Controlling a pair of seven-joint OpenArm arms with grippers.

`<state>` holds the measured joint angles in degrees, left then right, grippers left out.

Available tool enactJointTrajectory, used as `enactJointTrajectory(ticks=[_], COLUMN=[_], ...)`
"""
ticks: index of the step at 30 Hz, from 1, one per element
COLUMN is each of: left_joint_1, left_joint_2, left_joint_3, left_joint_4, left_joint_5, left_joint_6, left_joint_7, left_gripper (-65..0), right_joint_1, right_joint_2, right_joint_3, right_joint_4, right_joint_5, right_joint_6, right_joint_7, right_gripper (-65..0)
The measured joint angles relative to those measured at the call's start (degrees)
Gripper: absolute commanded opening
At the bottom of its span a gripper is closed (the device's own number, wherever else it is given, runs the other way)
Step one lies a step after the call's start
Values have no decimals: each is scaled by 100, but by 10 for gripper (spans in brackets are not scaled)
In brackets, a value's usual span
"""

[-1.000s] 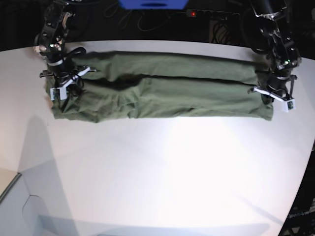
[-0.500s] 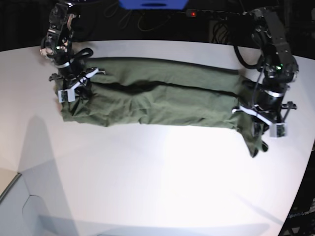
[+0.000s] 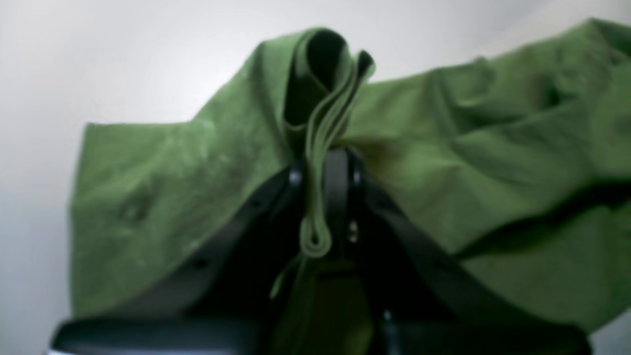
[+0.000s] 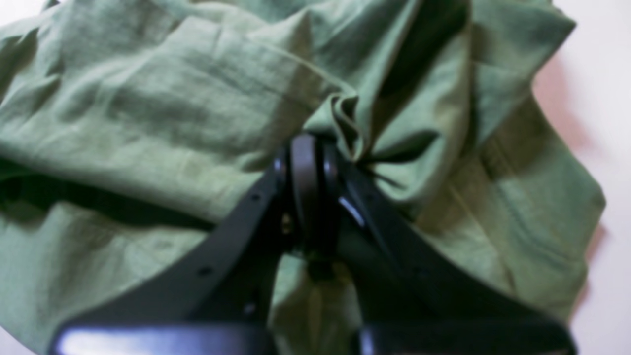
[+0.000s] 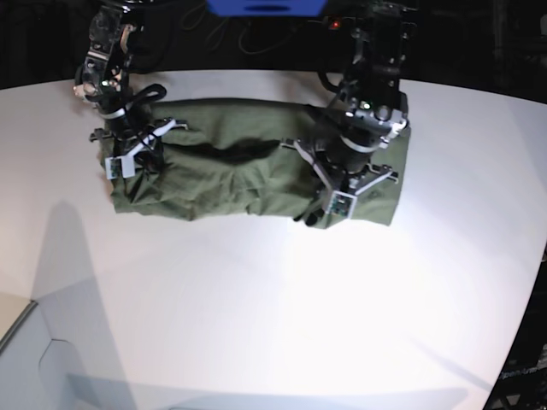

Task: Layout the t-shirt on the table in an organized manner, then fold the t-shirt properly
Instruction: 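Fold the strip end held by the left gripper toward the right gripper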

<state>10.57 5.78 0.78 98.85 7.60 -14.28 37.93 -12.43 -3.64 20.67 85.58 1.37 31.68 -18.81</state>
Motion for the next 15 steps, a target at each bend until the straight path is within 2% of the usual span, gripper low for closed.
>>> enactJointTrajectory(ticks=[8,11,15], left_joint_1=[-33,-210,-293], left_joint_2=[48,236,282], left_joint_3=[514,496,503], left_joint_4=[-118,-328,-481], left_joint_5=[76,92,55], left_joint_6=[15,55,52], left_joint_7=[-31,13,-63], left_gripper=[-649,-649,-649], right_joint_1=[0,-2,-4], right_joint_2=[0,0,0], right_joint_3=[0,-2,-2], right_joint_4=[0,2,2], right_joint_5=[0,0,2], right_joint_6=[0,0,2], right_joint_7=[0,0,0], right_gripper=[-650,-650,-650])
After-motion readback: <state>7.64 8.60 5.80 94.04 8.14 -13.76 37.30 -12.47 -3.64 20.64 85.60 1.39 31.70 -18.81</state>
